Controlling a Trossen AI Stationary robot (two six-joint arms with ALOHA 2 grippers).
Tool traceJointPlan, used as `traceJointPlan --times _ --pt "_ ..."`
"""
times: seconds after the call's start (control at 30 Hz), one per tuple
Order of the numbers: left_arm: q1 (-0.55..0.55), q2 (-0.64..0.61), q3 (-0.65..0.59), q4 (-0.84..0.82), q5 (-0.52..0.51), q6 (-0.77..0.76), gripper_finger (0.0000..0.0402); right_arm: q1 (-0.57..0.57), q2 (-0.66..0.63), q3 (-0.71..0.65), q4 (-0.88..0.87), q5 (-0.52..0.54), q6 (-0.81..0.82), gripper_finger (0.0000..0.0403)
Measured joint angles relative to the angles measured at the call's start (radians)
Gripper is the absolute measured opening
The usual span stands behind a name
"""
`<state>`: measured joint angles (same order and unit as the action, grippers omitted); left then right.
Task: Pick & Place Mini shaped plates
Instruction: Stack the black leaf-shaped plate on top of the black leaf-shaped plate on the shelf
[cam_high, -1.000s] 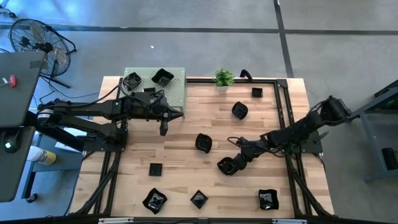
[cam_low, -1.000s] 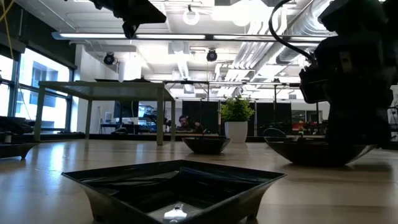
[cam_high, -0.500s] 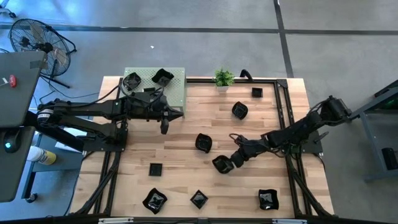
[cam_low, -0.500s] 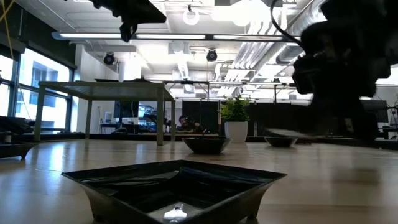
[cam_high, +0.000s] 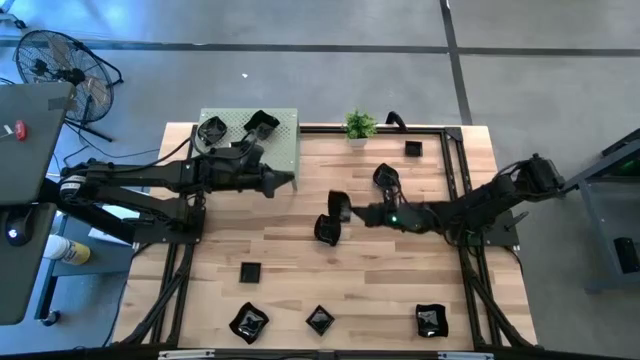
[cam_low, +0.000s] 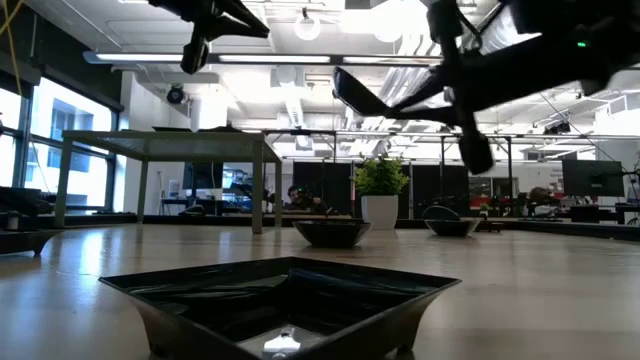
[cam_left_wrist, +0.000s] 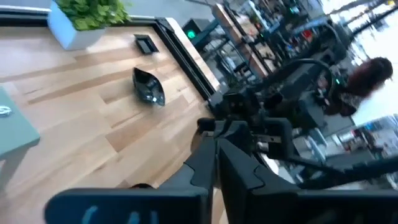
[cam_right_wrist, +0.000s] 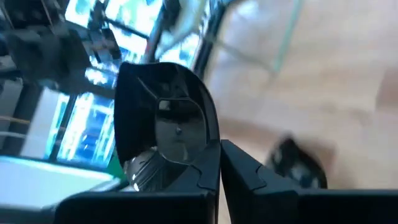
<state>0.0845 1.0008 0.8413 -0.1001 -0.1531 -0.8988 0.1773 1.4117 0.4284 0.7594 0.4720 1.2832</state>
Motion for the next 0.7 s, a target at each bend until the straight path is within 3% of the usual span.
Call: traceJointPlan --times 0.33,0.7 --pt "0.0 0.02 0.0 0.084 -0.073 0.033 0.0107 -0.143 0.0 0.189 -0.094 -0.015 -0.231 0.0003" --pt "0.0 0.113 0.044 0.11 -0.176 0.091 0.012 -0.164 0.0 0.376 -0.287 0.067 -0.437 0.0002"
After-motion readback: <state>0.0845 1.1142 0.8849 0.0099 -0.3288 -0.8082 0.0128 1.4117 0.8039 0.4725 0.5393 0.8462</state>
